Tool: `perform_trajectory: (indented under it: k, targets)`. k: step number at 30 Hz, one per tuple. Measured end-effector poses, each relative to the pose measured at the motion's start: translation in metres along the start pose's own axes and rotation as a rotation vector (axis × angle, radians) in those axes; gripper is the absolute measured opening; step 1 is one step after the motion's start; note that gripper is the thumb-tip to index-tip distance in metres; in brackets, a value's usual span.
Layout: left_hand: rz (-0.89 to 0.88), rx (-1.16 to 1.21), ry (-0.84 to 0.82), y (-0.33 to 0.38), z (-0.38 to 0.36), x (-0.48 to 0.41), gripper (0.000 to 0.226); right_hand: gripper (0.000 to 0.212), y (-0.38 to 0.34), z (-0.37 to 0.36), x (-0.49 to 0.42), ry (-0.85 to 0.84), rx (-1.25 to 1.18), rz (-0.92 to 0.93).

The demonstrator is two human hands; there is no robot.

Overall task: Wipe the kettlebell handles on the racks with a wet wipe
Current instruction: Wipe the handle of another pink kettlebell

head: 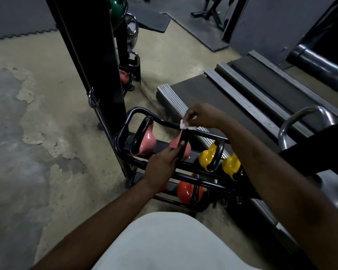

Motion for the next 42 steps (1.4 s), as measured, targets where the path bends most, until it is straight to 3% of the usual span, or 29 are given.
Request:
perform_trajectory:
  k: [4,7,10,14,18,22,26,30,34,37,42]
  targets:
    - [0.001,0.073,-0.015,-0.01,-0.002,-0.003,0.058,0.011,0.044,-0.05,0.042,0.457,-0.934,-0.128]
    - [0.122,0.223,-0.072,-0.018,0.004,-0.006,0.05,0.016,0.048,-0.1,0.053,0.447,-1.457,-0.262]
    - [0.247,0.294,-0.14,-0.026,0.018,-0.028,0.039,0.018,0.047,-0.113,0.052,0.39,-1.684,-0.333]
    - [0.208,0.201,-0.113,-0.032,0.037,-0.101,0.032,0.02,0.045,-0.116,0.053,0.303,-1.761,-0.294]
    - [0.075,0.198,-0.438,-0.027,0.011,-0.154,0.047,0.012,0.042,-0.12,0.052,0.316,-1.805,-0.321]
    - [-0.002,0.135,-0.698,-0.031,-0.018,-0.161,0.053,0.012,0.04,-0.134,0.063,0.175,-1.684,-0.301]
    - [-0.006,0.177,-0.698,-0.032,-0.018,-0.162,0.032,0.012,0.046,-0.126,0.058,0.311,-1.723,-0.426]
    - [-0.005,0.214,-0.73,-0.034,-0.016,-0.162,0.023,0.015,0.034,-0.132,0.066,0.188,-1.634,-0.485]
    - [-0.005,0.145,-0.732,-0.035,-0.021,-0.167,0.024,0.022,0.027,-0.118,0.055,0.295,-1.678,-0.47]
    - [-0.011,0.103,-0.735,-0.036,-0.022,-0.17,0.026,0.023,0.026,-0.131,0.059,0.358,-1.564,-0.462]
    - [-0.059,0.107,-0.743,-0.036,-0.022,-0.172,0.024,0.013,0.024,-0.143,0.088,0.34,-1.496,-0.291]
Point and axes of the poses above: each hand's wrist, its own x-axis away from the middle knuckle, its own z-axis out of the back of the hand, y = z × x, the point moved 6 cm from there along -x, towards the middle knuckle, and after that the axes turned 8 degrees about -x, right-handed, at the moved point
